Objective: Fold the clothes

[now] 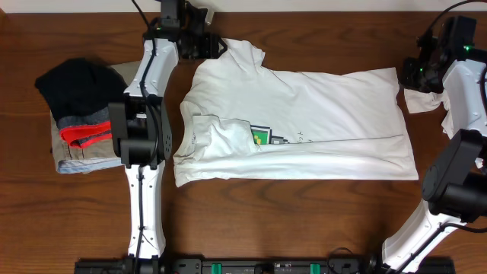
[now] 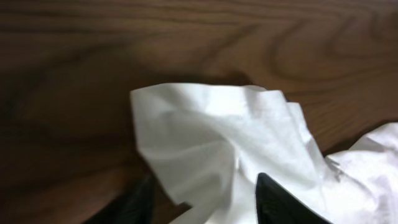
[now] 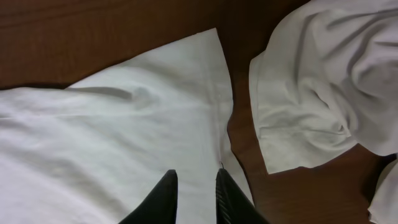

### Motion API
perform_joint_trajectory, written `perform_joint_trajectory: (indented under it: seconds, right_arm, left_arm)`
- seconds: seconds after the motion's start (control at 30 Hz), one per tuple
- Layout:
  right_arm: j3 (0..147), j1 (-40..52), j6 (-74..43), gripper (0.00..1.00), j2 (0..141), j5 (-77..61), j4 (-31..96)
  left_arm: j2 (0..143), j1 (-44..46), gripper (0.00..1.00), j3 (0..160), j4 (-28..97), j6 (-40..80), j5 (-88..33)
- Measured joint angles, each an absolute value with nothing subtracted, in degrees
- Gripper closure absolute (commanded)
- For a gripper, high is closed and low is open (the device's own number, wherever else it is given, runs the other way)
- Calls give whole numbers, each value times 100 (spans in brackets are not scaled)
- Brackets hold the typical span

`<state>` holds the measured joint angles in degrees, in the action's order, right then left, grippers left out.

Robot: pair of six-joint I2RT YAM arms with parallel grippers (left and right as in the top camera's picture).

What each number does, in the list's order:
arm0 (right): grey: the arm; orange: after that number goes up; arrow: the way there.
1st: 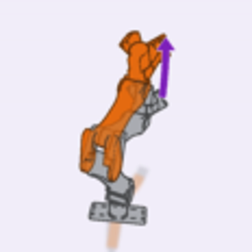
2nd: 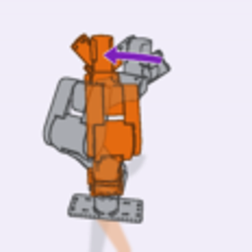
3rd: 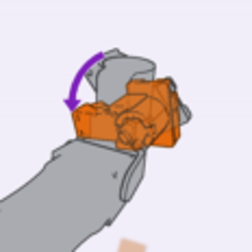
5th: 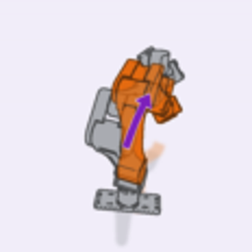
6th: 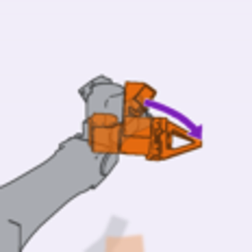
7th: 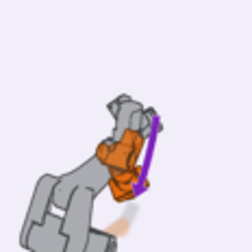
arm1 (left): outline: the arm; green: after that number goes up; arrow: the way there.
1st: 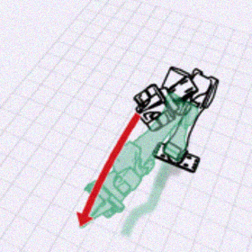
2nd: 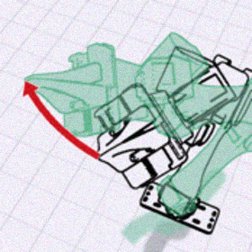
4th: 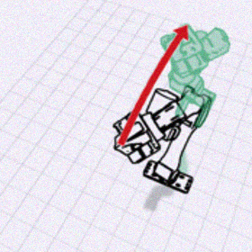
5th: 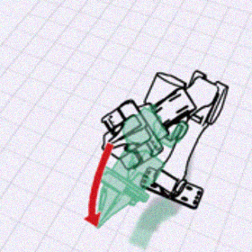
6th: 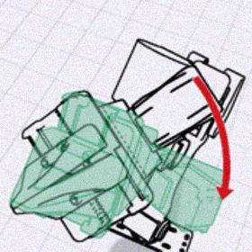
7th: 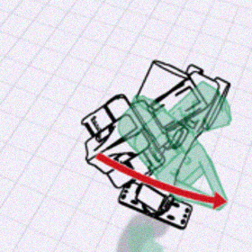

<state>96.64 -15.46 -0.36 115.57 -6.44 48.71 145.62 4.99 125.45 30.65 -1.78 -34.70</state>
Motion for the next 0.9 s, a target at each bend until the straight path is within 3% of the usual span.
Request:
perform_joint_trajectory:
  seconds: [0.37, 0.53, 0.9]
  right_arm:
    - [9664, -1546, -36, 81, 11557, -644, 4884]
    - [9664, -1546, -36, 81, 11557, -644, 4906]
    - [9664, -1546, -36, 81, 11557, -644, 4947]
  left_arm:
    - [14564, 674, 52, 12545, 3238, -322, -3406]
    - [14564, 652, 72, 12545, 3245, -395, -3400]
    - [14586, 652, 64, 12538, 3439, -462, -3201]
